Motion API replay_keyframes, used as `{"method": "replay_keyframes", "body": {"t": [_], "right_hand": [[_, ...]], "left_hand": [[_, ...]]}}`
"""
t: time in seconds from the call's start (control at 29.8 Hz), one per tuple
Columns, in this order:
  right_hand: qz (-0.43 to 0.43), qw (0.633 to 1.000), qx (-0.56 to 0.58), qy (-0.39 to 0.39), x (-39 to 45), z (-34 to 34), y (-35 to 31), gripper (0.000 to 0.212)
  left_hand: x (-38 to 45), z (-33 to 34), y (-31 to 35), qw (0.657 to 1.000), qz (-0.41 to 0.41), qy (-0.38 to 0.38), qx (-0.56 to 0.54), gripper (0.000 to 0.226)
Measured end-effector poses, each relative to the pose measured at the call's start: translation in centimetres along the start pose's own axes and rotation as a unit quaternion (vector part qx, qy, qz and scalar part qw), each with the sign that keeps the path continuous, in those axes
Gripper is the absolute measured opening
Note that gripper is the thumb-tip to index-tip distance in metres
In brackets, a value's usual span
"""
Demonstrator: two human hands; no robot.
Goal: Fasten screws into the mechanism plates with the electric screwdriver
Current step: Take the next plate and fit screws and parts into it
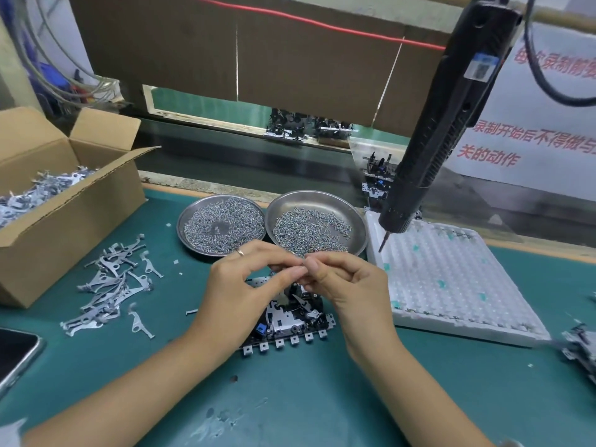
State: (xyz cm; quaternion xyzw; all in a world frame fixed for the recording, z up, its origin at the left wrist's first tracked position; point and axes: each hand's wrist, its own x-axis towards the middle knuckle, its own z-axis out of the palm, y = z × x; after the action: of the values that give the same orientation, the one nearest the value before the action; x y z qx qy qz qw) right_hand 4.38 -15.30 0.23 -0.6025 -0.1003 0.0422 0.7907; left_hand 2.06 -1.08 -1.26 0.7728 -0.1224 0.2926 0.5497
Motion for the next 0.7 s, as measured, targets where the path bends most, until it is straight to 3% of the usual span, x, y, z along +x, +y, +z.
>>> {"method": "replay_keyframes", "body": {"t": [0.17, 0.44, 0.7], "right_hand": [[0.003, 1.000, 0.010, 0.026, -0.14, -0.05, -0.07, 0.008], [0.012, 1.000, 0.002, 0.003, -0.44, -0.08, -0.21, 0.011], [0.051, 0.993, 0.041, -0.098, 0.18, -0.89, -0.53, 0.022]], "left_hand": [[0.00, 0.14, 0.02, 1.000, 0.027, -0.002, 0.010, 0.012], [-0.15, 0.25, 0.09, 0.998, 0.064, 0.019, 0.020, 0.017], [0.19, -0.01, 0.22, 0.999, 0.003, -0.012, -0.046, 0.019]]}}
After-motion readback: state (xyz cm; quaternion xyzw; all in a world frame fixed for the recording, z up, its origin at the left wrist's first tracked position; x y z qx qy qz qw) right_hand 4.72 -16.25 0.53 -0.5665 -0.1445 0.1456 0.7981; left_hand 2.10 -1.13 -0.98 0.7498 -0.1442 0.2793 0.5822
